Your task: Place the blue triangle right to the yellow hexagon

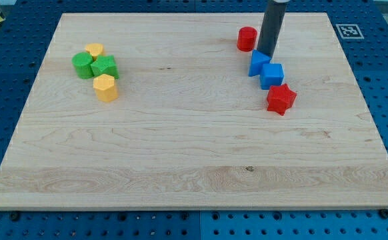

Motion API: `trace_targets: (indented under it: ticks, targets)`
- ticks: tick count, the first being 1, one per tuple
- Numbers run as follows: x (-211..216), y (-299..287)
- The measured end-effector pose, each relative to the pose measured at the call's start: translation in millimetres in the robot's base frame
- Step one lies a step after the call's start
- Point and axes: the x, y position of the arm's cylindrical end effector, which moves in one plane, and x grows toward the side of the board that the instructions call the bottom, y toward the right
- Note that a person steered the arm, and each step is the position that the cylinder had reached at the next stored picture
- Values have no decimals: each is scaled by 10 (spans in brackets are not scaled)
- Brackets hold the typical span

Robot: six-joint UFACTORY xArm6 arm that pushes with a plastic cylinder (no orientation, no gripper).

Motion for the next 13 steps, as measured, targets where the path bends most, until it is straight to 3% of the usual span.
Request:
trace_targets:
  ticks: [3, 5, 8, 9, 11, 13]
  targets:
    - [255, -59]
    - [266, -397]
    - [609, -696]
    - [515, -667]
    - [379, -215]
    - [395, 731]
